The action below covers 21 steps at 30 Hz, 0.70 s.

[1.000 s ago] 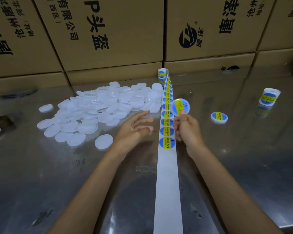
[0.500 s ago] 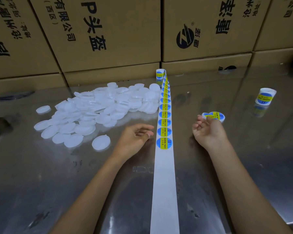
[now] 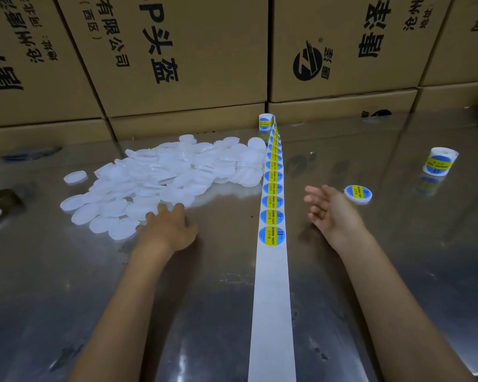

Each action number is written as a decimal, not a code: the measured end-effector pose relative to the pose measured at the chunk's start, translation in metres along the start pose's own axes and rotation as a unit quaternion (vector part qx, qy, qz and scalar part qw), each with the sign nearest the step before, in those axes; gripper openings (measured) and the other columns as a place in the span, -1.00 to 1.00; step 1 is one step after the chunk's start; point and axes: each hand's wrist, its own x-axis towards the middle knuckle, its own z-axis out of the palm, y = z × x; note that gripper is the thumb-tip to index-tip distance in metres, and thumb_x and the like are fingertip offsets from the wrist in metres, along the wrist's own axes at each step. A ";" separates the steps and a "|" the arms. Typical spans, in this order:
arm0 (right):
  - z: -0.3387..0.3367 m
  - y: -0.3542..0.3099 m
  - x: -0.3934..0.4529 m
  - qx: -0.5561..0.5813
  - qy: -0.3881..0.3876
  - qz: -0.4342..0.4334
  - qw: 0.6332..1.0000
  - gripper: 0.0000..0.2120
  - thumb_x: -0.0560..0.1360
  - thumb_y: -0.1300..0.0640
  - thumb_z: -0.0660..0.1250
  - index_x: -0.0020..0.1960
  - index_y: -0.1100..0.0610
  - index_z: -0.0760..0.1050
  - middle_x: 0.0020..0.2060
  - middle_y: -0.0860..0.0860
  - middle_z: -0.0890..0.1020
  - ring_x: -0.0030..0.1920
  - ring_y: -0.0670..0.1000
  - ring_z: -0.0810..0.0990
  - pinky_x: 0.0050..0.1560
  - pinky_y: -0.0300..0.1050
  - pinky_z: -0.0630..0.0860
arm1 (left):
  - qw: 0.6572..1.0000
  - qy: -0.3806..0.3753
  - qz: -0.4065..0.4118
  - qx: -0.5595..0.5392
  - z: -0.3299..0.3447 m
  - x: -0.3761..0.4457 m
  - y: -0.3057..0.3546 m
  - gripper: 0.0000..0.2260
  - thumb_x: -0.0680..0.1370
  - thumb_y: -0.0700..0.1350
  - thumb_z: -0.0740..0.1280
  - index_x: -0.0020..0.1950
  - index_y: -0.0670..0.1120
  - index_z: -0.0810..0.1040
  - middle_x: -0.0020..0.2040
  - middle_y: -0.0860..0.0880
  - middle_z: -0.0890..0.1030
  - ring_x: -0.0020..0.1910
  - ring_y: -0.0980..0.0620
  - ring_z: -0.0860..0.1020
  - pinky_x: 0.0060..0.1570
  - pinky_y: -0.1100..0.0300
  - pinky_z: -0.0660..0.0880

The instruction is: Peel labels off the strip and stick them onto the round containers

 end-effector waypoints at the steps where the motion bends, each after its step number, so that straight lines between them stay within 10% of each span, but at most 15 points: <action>1: 0.002 0.002 0.000 -0.063 0.004 -0.030 0.998 -0.76 0.64 0.13 0.18 -0.01 0.21 0.59 -0.40 0.00 0.61 -0.45 -0.08 0.39 -0.40 -0.26 0.40 | 1.000 0.005 0.010 -0.018 -0.001 -0.001 0.001 -0.56 0.64 0.06 0.18 0.49 -0.02 0.26 0.54 -0.17 0.21 0.49 -0.27 0.19 0.35 -0.14 0.27; 9: 0.026 0.024 -0.010 -0.331 -0.038 -0.211 0.919 -0.87 0.54 0.21 0.31 -0.10 0.15 0.64 -0.29 0.02 0.65 -0.25 -0.07 0.60 -0.18 -0.31 0.50 | 0.998 -0.031 0.012 -0.051 -0.018 -0.007 -0.014 -0.52 0.56 0.05 0.30 0.48 0.10 0.30 0.48 -0.03 0.33 0.44 -0.16 0.31 0.39 -0.13 0.32; 15: 0.042 0.042 -0.025 -0.415 -0.097 -0.309 0.850 -0.93 0.51 0.18 0.38 -0.07 0.04 0.61 -0.31 -0.19 0.57 -0.28 -0.21 0.47 -0.21 -0.41 0.37 | 0.980 0.006 0.053 -0.193 -0.018 0.001 -0.016 -0.81 0.56 -0.12 0.36 0.17 -0.04 0.57 0.16 -0.05 0.57 0.07 -0.03 0.56 0.06 0.15 0.51; 18: 0.048 0.048 -0.035 -0.435 -0.155 -0.346 0.816 -0.77 0.48 0.08 0.46 0.12 0.05 0.58 -0.12 -0.14 0.59 -0.08 -0.23 0.47 -0.02 -0.38 0.37 | 0.908 -0.012 0.108 -0.404 -0.018 -0.004 -0.004 -0.88 0.60 -0.12 0.34 -0.06 -0.12 0.65 -0.18 -0.03 0.66 -0.22 0.05 0.60 -0.10 0.25 0.51; 21: 0.053 0.051 -0.043 -0.441 -0.194 -0.367 0.796 -0.53 0.42 -0.07 0.51 0.28 -0.01 0.50 0.10 -0.15 0.56 0.15 -0.17 0.48 0.15 -0.33 0.39 | 0.768 -0.132 0.127 -0.613 -0.015 -0.007 0.010 -0.77 0.66 -0.11 0.23 0.21 -0.12 0.63 0.11 -0.09 0.71 0.13 -0.02 0.66 0.05 0.15 0.61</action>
